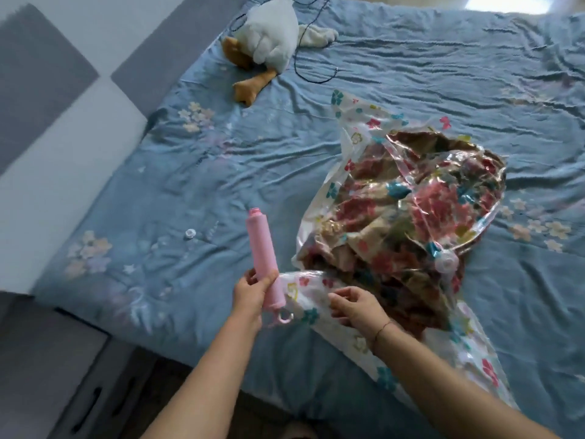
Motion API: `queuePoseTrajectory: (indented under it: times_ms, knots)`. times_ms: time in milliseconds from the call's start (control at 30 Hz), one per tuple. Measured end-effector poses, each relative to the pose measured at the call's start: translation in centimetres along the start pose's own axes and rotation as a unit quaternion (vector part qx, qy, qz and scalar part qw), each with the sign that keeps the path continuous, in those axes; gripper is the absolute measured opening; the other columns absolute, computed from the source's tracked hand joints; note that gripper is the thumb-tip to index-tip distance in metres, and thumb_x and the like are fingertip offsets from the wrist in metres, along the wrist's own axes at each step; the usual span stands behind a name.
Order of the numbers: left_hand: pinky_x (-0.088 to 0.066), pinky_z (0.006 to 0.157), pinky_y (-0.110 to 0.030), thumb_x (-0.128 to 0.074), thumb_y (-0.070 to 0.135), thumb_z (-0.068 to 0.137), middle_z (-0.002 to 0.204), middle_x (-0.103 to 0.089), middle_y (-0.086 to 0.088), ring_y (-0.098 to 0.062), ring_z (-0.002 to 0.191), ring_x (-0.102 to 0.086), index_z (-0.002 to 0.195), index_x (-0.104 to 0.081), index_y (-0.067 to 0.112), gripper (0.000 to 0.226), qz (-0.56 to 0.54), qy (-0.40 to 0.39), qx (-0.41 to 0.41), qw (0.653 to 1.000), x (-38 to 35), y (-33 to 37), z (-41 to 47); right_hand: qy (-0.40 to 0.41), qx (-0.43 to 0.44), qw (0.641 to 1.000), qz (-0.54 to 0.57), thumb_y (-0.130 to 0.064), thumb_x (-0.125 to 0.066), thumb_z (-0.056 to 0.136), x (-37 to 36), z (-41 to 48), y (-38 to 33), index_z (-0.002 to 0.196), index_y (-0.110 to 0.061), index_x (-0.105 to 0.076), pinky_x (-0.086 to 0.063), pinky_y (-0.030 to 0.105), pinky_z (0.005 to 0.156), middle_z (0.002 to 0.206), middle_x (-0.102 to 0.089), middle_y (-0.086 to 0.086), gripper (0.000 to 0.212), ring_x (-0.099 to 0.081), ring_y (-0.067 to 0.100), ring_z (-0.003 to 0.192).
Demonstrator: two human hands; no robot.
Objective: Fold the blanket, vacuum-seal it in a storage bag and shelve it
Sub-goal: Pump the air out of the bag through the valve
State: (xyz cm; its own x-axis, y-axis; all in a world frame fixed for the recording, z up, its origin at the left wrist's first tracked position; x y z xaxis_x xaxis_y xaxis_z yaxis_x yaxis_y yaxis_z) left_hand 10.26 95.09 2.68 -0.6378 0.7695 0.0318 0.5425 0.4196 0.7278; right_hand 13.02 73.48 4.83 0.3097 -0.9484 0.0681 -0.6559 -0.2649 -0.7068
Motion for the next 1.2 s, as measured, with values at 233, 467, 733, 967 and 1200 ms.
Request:
queuePoseTrajectory:
  times_ms: [233, 467, 733, 967, 1200]
  knots:
    - [-0.048, 0.070, -0.027, -0.074, 0.007, 0.081, 0.108, -0.066, -0.014, -0.022, 0.087, -0.059, 0.118, -0.060, 0.001, 0.040, -0.007, 0.159, -0.021, 0.987, 14.8, 3.7, 7.3, -0.039, 0.032, 0.997, -0.053, -0.006, -0.067, 0.089, -14.9, 7.2, -3.9, 0.078, -0.011, -0.060, -0.042, 0.014, 0.047, 0.067, -0.060, 0.005, 0.014, -0.056, 0.009, 0.053]
    - [-0.057, 0.071, -0.042, -0.080, 0.021, 0.077, 0.104, -0.069, -0.004, -0.028, 0.084, -0.063, 0.112, -0.065, 0.019, 0.038, 0.032, 0.235, -0.031, 0.971, 21.6, 4.6, 13.8, -0.023, 0.087, 0.983, -0.158, -0.014, -0.074, 0.082, -24.7, 15.9, -7.2, 0.085, -0.016, -0.062, -0.044, 0.016, 0.061, 0.076, -0.063, -0.001, 0.012, -0.058, 0.014, 0.071]
    - [-0.044, 0.092, -0.039, -0.081, 0.035, 0.073, 0.130, -0.056, -0.013, -0.034, 0.117, -0.054, 0.134, -0.054, 0.011, 0.071, 0.236, 0.315, -0.115, 0.912, 25.4, 8.0, 22.9, -0.029, 0.116, 0.959, -0.258, -0.017, -0.075, 0.081, -32.9, 25.5, -8.5, 0.104, -0.010, -0.066, -0.044, 0.025, 0.078, 0.087, -0.062, 0.002, 0.026, -0.057, 0.016, 0.080]
    - [-0.032, 0.104, -0.060, -0.086, 0.054, 0.050, 0.147, -0.038, -0.028, -0.044, 0.134, -0.040, 0.146, -0.033, 0.000, 0.123, 0.297, 0.322, -0.081, 0.895, 25.9, -1.4, 22.6, -0.052, 0.161, 0.908, -0.384, -0.023, -0.077, 0.078, -38.2, 29.3, -7.6, 0.123, -0.011, -0.060, -0.042, 0.028, 0.090, 0.114, -0.061, 0.007, 0.049, -0.059, 0.022, 0.105]
    - [-0.024, 0.117, -0.044, -0.085, 0.052, 0.057, 0.158, -0.021, -0.018, -0.031, 0.146, -0.022, 0.154, -0.006, 0.010, 0.133, 0.237, 0.224, -0.032, 0.945, 28.8, -4.4, 26.0, -0.025, 0.222, 0.866, -0.448, -0.024, -0.077, 0.078, -41.2, 31.1, -7.0, 0.128, -0.018, -0.059, -0.039, 0.031, 0.098, 0.124, -0.053, 0.011, 0.053, -0.051, 0.030, 0.119]
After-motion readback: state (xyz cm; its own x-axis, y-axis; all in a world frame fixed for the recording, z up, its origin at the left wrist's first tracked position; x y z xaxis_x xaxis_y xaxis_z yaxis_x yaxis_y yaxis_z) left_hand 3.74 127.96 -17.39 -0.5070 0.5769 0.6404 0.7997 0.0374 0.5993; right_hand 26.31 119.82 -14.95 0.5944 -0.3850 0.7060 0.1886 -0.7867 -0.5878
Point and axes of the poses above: each hand's wrist, its own z-axis towards the middle knuckle, its own x-axis out of the back of the hand, y = z × x, the point moved 4 cm from there along z, towards the middle knuckle
